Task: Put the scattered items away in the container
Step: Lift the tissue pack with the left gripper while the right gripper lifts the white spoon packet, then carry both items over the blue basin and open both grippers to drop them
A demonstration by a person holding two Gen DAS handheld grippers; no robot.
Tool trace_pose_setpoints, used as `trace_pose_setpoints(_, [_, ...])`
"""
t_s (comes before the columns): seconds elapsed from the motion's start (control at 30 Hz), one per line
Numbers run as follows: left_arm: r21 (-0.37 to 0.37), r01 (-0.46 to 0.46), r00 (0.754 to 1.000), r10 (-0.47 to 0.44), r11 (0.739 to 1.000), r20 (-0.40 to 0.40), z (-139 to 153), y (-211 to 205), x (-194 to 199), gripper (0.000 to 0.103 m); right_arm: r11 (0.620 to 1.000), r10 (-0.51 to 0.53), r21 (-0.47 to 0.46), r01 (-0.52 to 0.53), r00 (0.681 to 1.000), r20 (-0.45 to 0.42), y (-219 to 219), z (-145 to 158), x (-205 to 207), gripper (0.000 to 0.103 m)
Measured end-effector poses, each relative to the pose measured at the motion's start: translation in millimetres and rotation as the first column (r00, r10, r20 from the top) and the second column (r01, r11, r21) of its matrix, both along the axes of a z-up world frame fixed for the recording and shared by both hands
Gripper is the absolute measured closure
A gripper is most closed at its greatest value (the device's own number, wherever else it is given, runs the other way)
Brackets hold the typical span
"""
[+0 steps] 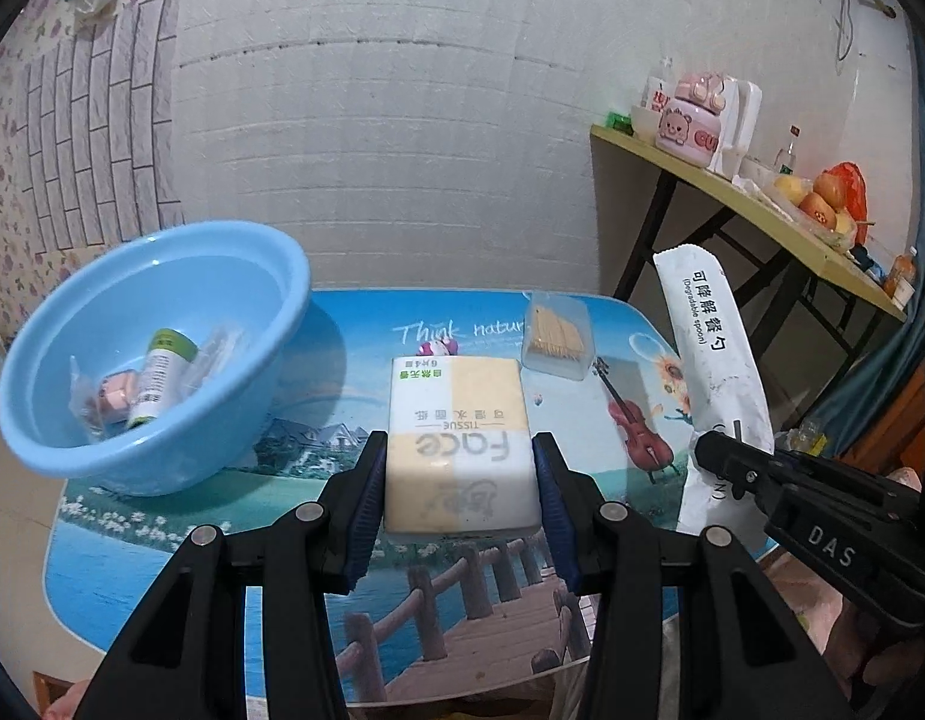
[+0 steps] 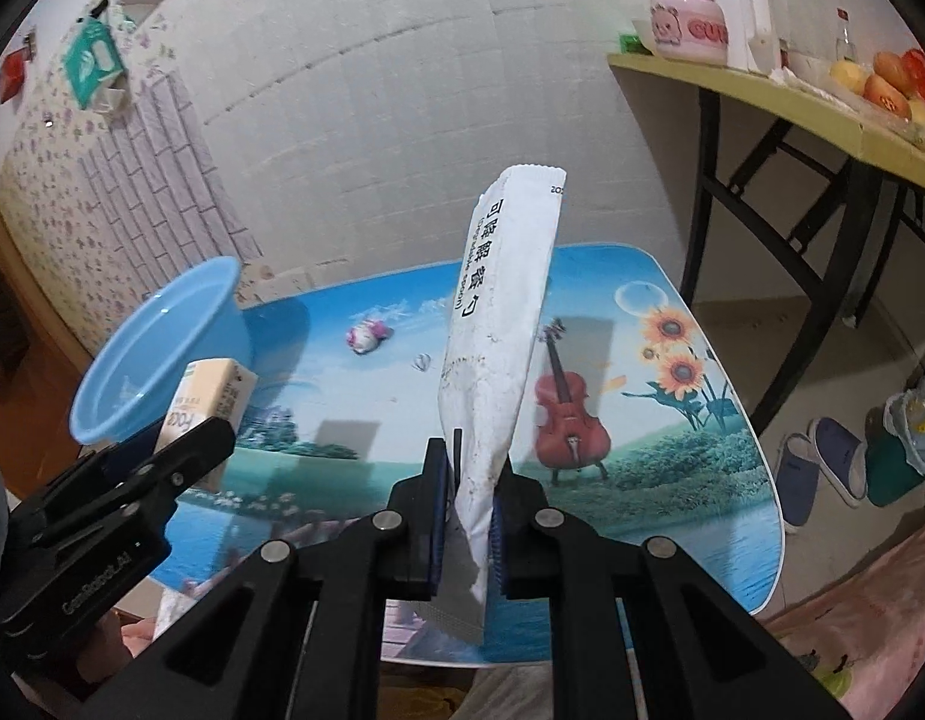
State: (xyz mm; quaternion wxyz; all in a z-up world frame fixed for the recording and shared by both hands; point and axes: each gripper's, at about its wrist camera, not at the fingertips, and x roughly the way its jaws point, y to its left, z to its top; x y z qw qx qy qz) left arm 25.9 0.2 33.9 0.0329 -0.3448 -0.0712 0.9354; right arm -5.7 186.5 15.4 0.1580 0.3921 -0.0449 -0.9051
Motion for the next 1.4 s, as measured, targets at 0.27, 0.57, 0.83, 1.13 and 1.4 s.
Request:
trace_pose_setpoints(0.27, [0.001, -0.024, 0.999, 0.024, 1.0, -0.023, 11, -1, 8, 0.059, 1.0, 0.008, -0.014, -0.009, 0.999, -0.048, 3, 15, 14, 0.09])
trace_pose_setpoints(0.57, [-0.005, -0.037, 0.999, 0.037, 0.999, -0.04, 19, -7, 12, 0.058, 0.999, 0.028, -0.04, -0.031, 0.995, -0.091, 2, 28, 24, 0.09])
trace_pose_setpoints(0.83, [-0.002, -0.063, 0.996, 0.063, 0.998, -0.06, 27, -20, 14, 0.058, 0.996, 0.055, -0.063, -0.063, 0.991, -0.125, -9, 39, 28, 0.09])
trace_pose_setpoints(1.13, [-0.002, -0.107, 0.992, 0.107, 0.994, -0.074, 30, -44, 15, 0.059, 0.991, 0.106, -0.07, -0.117, 0.984, -0.146, -31, 44, 29, 0.09])
trace_pose_setpoints(1.4, [-0.013, -0.187, 0.977, 0.184, 0.982, -0.106, 42, -84, 16, 0.059, 0.98, 0.166, -0.085, -0.181, 0.973, -0.161, -62, 48, 20, 0.09])
